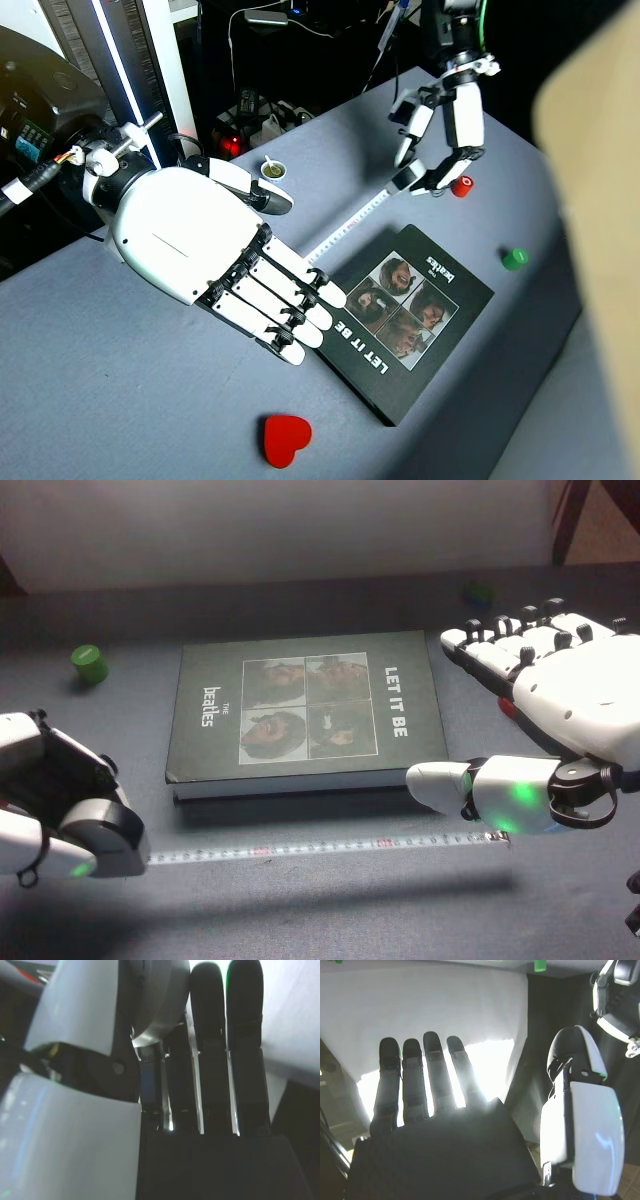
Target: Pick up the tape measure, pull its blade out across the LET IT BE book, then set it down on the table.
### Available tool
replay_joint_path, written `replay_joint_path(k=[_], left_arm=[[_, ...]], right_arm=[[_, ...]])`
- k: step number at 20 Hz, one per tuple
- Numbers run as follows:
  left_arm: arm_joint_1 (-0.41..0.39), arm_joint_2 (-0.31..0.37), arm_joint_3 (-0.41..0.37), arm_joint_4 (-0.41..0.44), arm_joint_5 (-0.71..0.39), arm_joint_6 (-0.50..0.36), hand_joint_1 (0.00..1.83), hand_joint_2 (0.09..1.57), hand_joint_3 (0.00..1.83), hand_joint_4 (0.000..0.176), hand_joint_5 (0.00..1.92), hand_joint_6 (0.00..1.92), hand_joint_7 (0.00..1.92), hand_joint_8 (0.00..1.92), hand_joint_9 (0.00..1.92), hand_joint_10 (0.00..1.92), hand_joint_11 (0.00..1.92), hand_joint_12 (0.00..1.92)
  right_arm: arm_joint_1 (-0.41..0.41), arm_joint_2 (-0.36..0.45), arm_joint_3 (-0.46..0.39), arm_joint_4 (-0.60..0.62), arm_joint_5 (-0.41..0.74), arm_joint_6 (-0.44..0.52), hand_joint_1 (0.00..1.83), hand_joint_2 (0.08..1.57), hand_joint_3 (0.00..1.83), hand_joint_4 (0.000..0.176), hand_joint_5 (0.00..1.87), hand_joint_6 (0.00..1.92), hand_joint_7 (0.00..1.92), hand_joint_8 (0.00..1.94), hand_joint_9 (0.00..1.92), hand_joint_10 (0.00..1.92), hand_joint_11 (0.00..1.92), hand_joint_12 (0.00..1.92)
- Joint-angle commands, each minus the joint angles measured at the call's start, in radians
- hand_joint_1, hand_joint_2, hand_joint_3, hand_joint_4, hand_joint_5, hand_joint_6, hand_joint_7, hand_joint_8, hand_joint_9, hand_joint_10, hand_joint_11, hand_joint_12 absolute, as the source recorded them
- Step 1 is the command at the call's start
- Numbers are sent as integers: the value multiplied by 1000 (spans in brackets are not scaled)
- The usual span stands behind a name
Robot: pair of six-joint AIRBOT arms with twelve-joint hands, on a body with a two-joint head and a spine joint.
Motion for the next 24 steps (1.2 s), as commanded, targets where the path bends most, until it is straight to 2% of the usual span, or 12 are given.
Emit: replay_joint_path(k=[1,7,11,12,13,14,15,16,17,20,24], left_arm=[[-5,-3,10,-20,-117,-10,1389,1071,0,0,950,837,1179,662,998,1087,926,946],[20,-60,26,-92,-136,38,1385,1081,1,0,927,898,1179,682,944,1128,856,939],[31,-68,28,-96,-143,38,1381,1093,0,0,896,947,1158,733,913,1160,820,957],[32,-69,29,-93,-146,38,1259,1100,4,0,910,1023,1117,802,950,636,760,941],[32,-69,29,-93,-147,38,1259,1100,4,0,910,1023,1117,802,950,636,760,941],[32,-68,30,-93,-147,38,1031,1145,0,62,914,1080,1071,38,1035,84,668,817],[32,-68,31,-93,-150,38,866,1133,0,0,835,453,1009,2,974,17,602,780],[32,-67,33,-93,-150,39,767,1127,0,0,845,156,960,0,927,4,562,740],[32,-65,35,-93,-150,41,696,1114,0,0,858,48,914,0,877,0,520,691],[32,-59,35,-94,-170,43,506,1092,0,0,793,0,802,0,757,0,482,656],[0,-34,50,-97,-181,52,446,1082,0,0,750,1,775,1,723,0,453,641]], right_arm=[[8,4,-5,-68,51,7,52,1033,0,0,21,2,94,0,70,4,0,484],[7,4,-5,-70,51,7,51,1032,0,0,15,1,92,1,82,5,0,501],[7,4,-5,-70,50,8,51,1032,0,0,10,0,88,0,87,4,0,522],[7,4,-5,-70,50,8,52,1033,0,0,19,4,89,1,88,4,0,525],[7,4,-5,-70,50,8,52,1033,0,0,19,4,89,1,88,4,0,525],[7,4,-5,-70,50,8,53,1035,0,0,23,4,92,1,90,4,0,533],[7,4,-5,-70,50,8,53,1035,0,0,22,3,92,1,89,3,0,534],[7,4,-5,-71,50,8,52,1035,0,0,22,3,91,1,89,3,0,534],[6,4,-5,-71,50,8,52,1035,0,0,23,3,92,1,89,3,0,534],[6,4,-5,-71,50,8,52,1035,0,0,25,2,95,1,93,2,0,562],[6,4,-5,-72,48,8,48,1047,5,0,31,2,110,3,110,4,0,610]])
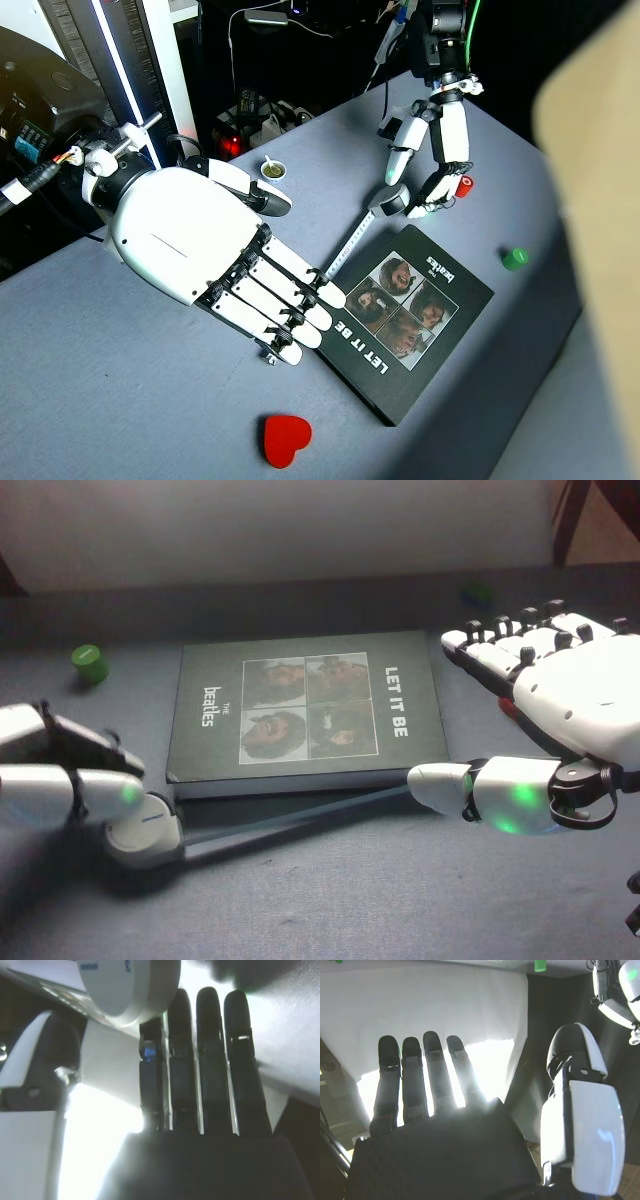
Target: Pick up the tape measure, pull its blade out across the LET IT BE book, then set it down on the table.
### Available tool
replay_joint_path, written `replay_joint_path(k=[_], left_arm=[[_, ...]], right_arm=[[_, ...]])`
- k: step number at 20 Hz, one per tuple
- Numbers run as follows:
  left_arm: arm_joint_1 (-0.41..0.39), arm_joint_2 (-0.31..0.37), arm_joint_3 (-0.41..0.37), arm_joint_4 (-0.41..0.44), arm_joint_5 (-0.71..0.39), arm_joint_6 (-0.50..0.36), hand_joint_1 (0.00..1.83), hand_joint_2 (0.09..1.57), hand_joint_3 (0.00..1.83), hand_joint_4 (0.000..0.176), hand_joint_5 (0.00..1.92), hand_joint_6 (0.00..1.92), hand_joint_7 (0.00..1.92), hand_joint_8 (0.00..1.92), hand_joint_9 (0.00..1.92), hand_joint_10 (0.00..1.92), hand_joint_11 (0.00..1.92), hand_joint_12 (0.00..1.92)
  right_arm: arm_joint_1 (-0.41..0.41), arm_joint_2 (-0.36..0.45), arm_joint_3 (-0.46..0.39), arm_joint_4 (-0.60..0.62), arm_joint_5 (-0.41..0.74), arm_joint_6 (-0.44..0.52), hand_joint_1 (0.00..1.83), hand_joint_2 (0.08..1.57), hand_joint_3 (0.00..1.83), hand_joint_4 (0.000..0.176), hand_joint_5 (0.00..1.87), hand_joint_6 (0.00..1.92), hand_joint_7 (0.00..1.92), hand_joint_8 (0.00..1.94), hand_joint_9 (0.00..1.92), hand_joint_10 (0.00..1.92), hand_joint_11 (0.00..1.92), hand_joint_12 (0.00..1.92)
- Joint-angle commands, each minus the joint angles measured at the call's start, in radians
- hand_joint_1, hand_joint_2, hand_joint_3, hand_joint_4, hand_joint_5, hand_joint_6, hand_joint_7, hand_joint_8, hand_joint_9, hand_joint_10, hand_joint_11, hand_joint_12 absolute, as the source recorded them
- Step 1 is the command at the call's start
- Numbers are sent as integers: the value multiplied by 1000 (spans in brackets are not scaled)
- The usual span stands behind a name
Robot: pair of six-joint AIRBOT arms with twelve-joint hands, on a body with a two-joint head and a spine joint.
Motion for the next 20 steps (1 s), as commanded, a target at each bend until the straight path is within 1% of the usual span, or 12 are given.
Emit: replay_joint_path(k=[1,7,10,11,12,13,14,15,16,17,19,20], left_arm=[[-35,12,21,-8,-108,-5,445,1080,0,0,752,1,776,1,718,0,444,635],[-342,-9,92,-26,49,193,442,1078,0,0,767,6,779,2,737,7,464,636],[-500,-29,60,-392,104,758,446,1078,0,0,776,7,808,12,762,15,465,634],[-564,-34,43,-568,124,1044,465,1098,0,0,794,3,835,5,800,14,471,686],[-620,-37,24,-737,141,1354,527,1133,0,0,895,19,902,21,893,52,531,854],[-667,-39,11,-868,153,1573,629,1143,0,0,1017,72,933,91,809,645,642,1127],[-729,-44,-10,-1096,150,1884,746,1140,0,0,850,910,742,952,849,1490,908,1596],[-763,-47,-28,-1236,119,2067,835,1133,0,0,739,1545,720,1590,919,1835,1051,1856],[-804,-51,-57,-1410,59,2236,919,1130,0,0,759,1846,836,1855,974,1904,1098,1908],[-830,-55,-82,-1529,18,2338,957,1128,0,0,829,1906,917,1908,990,1918,1096,1918],[-854,-61,-160,-1617,-48,2505,967,1136,1,0,1026,1920,1087,1920,1107,1921,1149,1921],[-856,-64,-220,-1606,-129,2513,961,1157,6,0,1113,1921,1177,1921,1207,1921,1253,1921]], right_arm=[[6,4,-5,-70,48,8,48,1048,5,0,31,2,110,2,111,4,0,612],[4,4,-5,-72,42,9,47,1056,7,0,41,5,125,7,114,4,0,611],[3,4,-5,-73,46,9,43,1098,3,0,238,17,327,4,264,18,0,886],[4,2,-5,-74,48,9,76,1136,5,0,389,29,505,20,455,53,97,1045],[3,-2,-5,-74,52,9,290,1149,3,0,668,54,781,65,726,269,364,1247],[3,-6,-5,-74,58,9,528,1140,0,0,875,201,915,286,763,978,579,1566],[0,-14,-5,-77,67,9,717,1129,0,0,828,920,883,1073,908,1664,932,1850],[0,-21,-5,-78,75,8,812,1122,0,0,783,1520,858,1733,1122,1870,1274,1907],[-1,-32,-3,-78,93,8,869,1117,0,0,865,1841,986,1899,1284,1911,1532,1918],[-2,-48,-1,-78,120,8,905,1125,0,0,976,1905,1151,1933,1447,1919,1700,1920],[-14,-114,10,-78,251,2,926,1187,8,0,1155,1920,1477,1941,1670,1921,1902,1921],[-18,-152,18,-78,321,2,946,1256,6,24,1245,1921,1496,1941,1665,1921,1893,1921]])
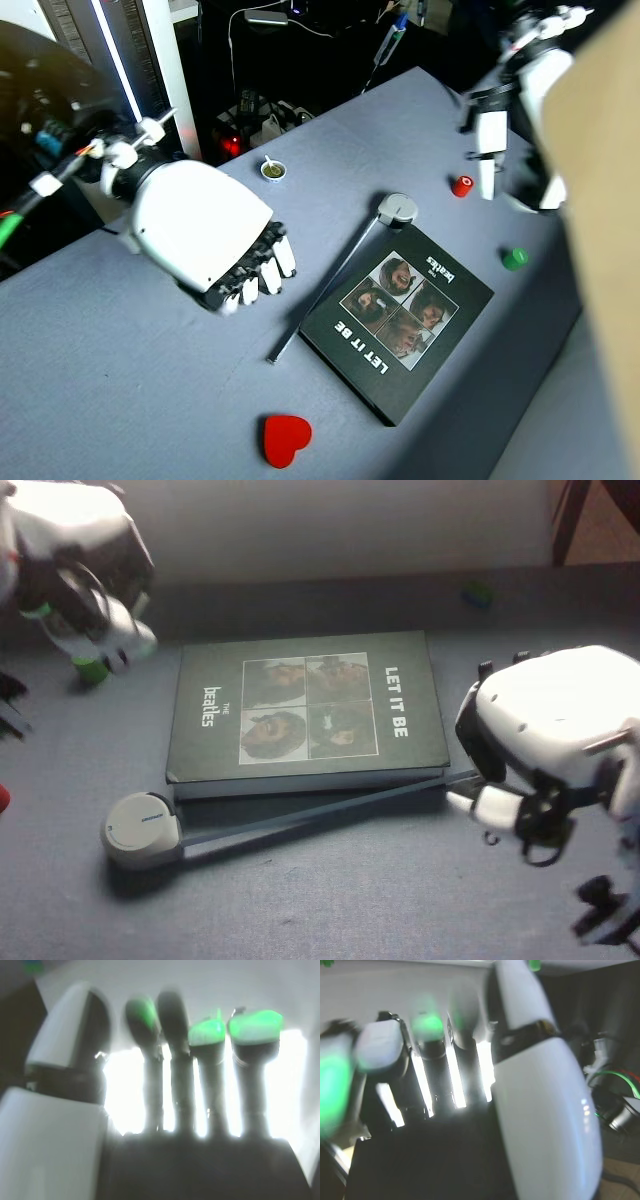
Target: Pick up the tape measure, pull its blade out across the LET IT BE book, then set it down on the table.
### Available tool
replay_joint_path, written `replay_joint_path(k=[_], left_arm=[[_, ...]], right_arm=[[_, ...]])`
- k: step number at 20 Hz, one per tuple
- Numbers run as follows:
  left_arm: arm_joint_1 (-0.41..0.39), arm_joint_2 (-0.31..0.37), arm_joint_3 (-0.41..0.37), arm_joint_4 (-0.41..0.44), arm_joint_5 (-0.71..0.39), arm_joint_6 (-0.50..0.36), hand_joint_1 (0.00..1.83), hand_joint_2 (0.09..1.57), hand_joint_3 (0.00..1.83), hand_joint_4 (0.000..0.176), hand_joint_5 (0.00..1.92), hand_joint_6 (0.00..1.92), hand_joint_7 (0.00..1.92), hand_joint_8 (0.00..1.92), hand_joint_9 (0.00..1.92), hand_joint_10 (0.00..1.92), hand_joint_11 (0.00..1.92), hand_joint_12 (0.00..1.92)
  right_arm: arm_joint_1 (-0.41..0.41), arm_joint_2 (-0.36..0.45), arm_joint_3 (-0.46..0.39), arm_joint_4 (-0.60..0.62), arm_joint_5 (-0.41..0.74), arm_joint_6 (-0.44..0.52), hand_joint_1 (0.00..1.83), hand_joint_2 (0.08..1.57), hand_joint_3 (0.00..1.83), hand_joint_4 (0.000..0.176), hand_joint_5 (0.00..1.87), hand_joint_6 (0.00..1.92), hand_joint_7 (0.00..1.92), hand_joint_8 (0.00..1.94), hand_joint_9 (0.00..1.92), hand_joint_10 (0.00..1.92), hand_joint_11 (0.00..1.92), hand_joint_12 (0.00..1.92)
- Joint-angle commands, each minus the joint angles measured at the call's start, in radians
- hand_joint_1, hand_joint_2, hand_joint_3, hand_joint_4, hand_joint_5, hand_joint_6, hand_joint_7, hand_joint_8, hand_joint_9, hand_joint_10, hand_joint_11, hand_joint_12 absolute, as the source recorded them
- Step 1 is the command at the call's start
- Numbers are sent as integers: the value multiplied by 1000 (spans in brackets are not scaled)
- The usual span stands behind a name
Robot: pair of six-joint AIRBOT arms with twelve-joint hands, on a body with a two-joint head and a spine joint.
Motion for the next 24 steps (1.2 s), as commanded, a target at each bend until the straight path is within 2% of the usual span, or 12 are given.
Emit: replay_joint_path(k=[1,2,3,5,7,10,12,14,16,21,24], left_arm=[[-7,-12,-41,61,-84,-22,947,1175,7,0,1159,1921,1230,1921,1271,1921,1334,1921],[14,-13,-80,61,-108,-67,935,1187,6,0,1179,1921,1255,1921,1307,1921,1383,1921],[39,-17,-124,66,-141,-131,929,1192,4,0,1184,1921,1277,1921,1327,1921,1404,1921],[89,-23,-199,76,-213,-238,927,1195,4,0,1187,1921,1283,1921,1332,1921,1410,1921],[122,-23,-250,77,-253,-298,939,1198,4,0,1186,1921,1283,1921,1329,1921,1409,1921],[159,-23,-291,104,-290,-387,989,1185,0,0,1166,1921,1261,1921,1303,1921,1380,1921],[165,-34,-298,122,-312,-407,1008,1172,0,0,1164,1921,1258,1921,1308,1921,1385,1921],[163,-57,-289,136,-324,-445,1015,1170,0,0,1164,1921,1263,1921,1316,1921,1396,1921],[156,-65,-291,137,-343,-458,1034,1178,2,0,1215,1921,1357,1921,1465,1921,1545,1921],[152,-75,-288,137,-344,-491,1044,1097,0,0,1201,1921,1366,1921,1487,1921,1581,1921],[143,-70,-278,137,-343,-495,1065,1006,0,0,1270,1881,1399,1921,1529,1921,1605,1921]], right_arm=[[5,-13,4,-78,136,3,965,1293,5,146,1269,1921,1486,1941,1643,1921,1872,1921],[3,-36,9,-78,159,4,999,1302,4,170,1276,1921,1479,1941,1635,1921,1864,1921],[2,-51,12,-78,165,5,1017,1310,6,175,1275,1921,1476,1941,1632,1921,1864,1921],[11,-66,24,-79,141,20,1028,1322,10,176,1272,1921,1474,1941,1631,1921,1865,1921],[37,-66,51,-82,108,48,1028,1316,5,176,1252,1921,1470,1941,1636,1921,1860,1921],[55,-62,67,-82,74,48,1004,1311,1,176,1216,1921,1475,1941,1670,1921,1878,1921],[74,-70,68,-83,31,45,1001,1313,1,176,1222,1921,1483,1941,1681,1921,1887,1921],[110,-104,83,-92,34,44,1007,1310,0,176,1219,1921,1487,1941,1686,1921,1896,1921],[115,-118,80,-108,38,45,1015,1327,7,176,1266,1921,1482,1941,1727,1921,1920,1921],[120,-108,62,-117,70,61,984,1348,5,176,1305,1921,1515,1941,1782,1921,1921,1921],[129,-96,63,-117,62,69,938,1343,2,176,1321,1921,1535,1941,1841,1921,1921,1921]])
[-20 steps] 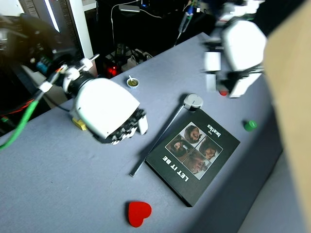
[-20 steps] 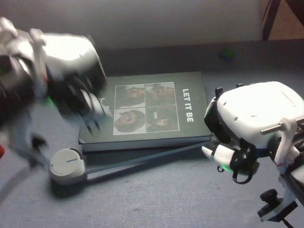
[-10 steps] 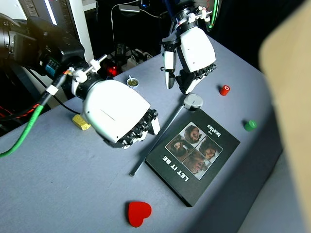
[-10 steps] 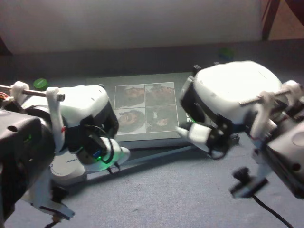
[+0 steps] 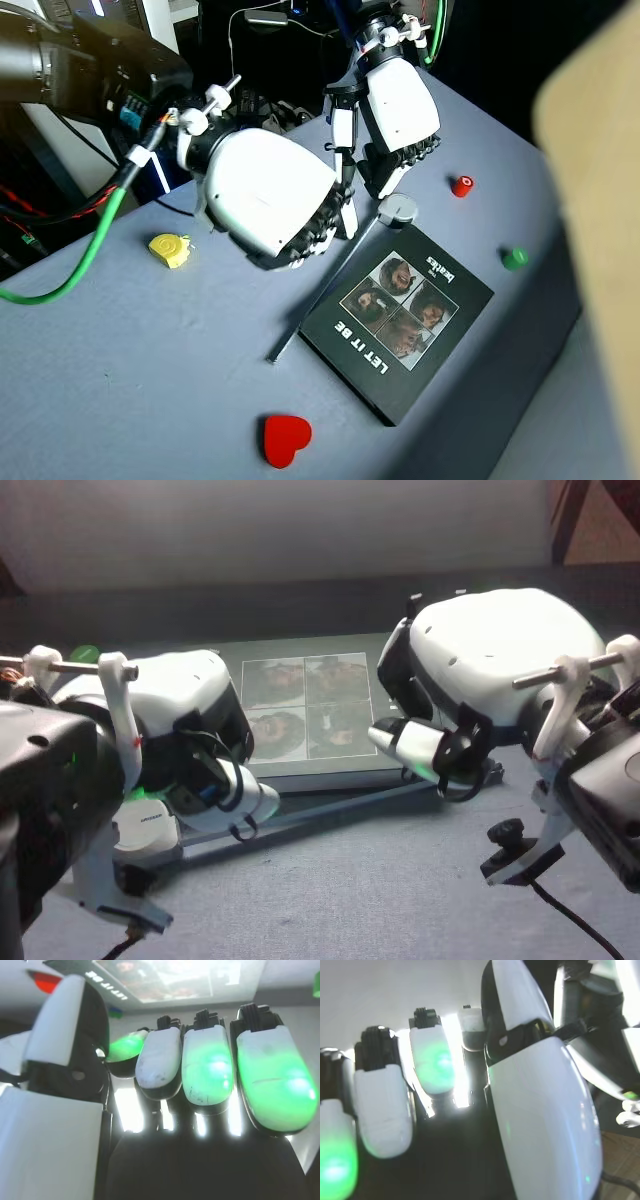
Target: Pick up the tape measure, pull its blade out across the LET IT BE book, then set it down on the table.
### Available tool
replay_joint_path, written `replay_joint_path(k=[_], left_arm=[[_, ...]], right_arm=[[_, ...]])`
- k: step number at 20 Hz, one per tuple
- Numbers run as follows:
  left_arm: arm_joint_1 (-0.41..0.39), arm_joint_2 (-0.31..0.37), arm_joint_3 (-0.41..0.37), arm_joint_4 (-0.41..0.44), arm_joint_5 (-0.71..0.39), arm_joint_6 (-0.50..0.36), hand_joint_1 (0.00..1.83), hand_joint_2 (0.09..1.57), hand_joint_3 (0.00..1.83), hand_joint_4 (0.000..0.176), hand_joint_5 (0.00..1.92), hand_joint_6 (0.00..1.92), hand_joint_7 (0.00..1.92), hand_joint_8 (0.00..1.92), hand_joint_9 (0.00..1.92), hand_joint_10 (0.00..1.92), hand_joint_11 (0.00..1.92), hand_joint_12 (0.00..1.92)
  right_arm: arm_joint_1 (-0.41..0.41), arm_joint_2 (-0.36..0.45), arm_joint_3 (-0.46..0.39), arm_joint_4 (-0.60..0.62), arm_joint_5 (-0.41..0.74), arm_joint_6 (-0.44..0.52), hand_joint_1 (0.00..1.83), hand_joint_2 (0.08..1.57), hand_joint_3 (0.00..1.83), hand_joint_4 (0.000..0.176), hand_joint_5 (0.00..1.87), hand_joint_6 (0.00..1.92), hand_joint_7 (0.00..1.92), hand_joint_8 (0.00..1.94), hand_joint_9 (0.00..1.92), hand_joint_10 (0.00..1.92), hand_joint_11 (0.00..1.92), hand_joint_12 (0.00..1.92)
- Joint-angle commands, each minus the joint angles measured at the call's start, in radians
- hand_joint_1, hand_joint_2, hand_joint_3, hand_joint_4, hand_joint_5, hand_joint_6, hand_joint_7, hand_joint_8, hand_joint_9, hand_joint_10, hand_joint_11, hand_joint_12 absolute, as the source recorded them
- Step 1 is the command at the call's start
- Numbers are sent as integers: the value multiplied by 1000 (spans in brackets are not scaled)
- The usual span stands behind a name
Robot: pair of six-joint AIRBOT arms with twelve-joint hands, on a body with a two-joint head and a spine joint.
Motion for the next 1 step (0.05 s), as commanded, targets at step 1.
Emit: replay_joint_path(k=[1], left_arm=[[-11,6,2,69,-9,-4,1100,962,0,0,1254,1686,1375,1921,1521,1921,1590,1921]], right_arm=[[15,5,-3,-84,37,11,955,1336,0,176,1317,1921,1538,1941,1834,1921,1921,1921]])
